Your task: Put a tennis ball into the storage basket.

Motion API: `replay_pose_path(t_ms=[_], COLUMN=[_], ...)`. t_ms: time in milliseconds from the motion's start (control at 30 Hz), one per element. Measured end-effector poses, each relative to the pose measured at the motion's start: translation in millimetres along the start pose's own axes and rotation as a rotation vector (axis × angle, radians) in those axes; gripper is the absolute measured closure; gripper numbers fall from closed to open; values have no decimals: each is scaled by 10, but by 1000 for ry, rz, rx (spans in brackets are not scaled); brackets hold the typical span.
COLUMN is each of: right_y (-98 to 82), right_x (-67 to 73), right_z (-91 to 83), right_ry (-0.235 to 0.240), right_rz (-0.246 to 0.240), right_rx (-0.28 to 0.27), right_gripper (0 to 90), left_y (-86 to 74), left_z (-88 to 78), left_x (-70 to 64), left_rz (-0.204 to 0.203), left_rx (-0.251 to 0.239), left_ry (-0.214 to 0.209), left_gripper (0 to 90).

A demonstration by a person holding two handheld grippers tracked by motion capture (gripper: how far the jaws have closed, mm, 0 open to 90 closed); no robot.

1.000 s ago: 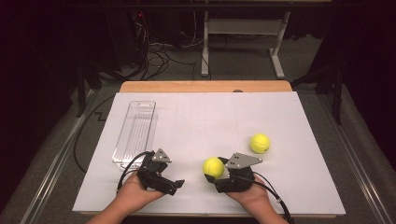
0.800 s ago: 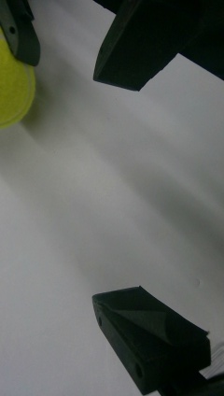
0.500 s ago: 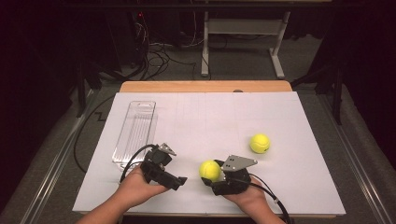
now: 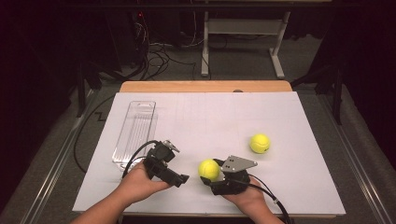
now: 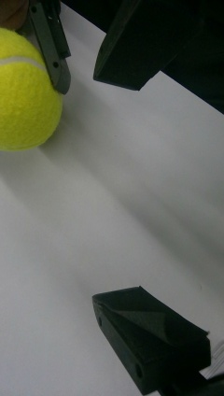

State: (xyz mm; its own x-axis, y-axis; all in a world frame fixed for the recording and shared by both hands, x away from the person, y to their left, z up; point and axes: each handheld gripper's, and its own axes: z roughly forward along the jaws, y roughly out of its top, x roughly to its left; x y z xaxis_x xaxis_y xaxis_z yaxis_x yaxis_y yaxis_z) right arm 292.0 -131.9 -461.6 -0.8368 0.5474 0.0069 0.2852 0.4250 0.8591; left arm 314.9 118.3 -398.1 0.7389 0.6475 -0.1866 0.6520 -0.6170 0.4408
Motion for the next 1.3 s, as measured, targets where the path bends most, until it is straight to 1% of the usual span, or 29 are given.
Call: replay_pose_path(t_ms=[33,133,267,333,567,767,867,1067,1300], right_y=[-2,-8,-13,-14,-10,7,24,38,37], right_x=[4,13,29,35,53,71,75,85,115], right_z=[2,9,15,12,14,25,29,29,50], right_ry=[0,2,-6,-14,-27,-36,-29,-26,-15], right_rz=[-5,-13,-24,-38,-40,-56,-50,-62,-72], right_rx=[-3,-16,-30,-40,-81,-116,-123,-131,-129], right_gripper=[272,272,272,272,272,272,272,272,272], left_y=[10,41,85,105,177,224,242,272,314], left_z=[-4,-13,-28,-43,-111,-146,-147,-143,-120], left_x=[-4,-14,-25,-21,-26,-41,-51,-62,-68], left_rz=[5,2,6,-1,0,3,12,6,1], left_rx=[0,3,5,1,-4,-1,5,5,11], left_ry=[3,-1,-2,-9,-7,-2,2,-4,-13], left_gripper=[5,5,5,6,6,6,6,6,6])
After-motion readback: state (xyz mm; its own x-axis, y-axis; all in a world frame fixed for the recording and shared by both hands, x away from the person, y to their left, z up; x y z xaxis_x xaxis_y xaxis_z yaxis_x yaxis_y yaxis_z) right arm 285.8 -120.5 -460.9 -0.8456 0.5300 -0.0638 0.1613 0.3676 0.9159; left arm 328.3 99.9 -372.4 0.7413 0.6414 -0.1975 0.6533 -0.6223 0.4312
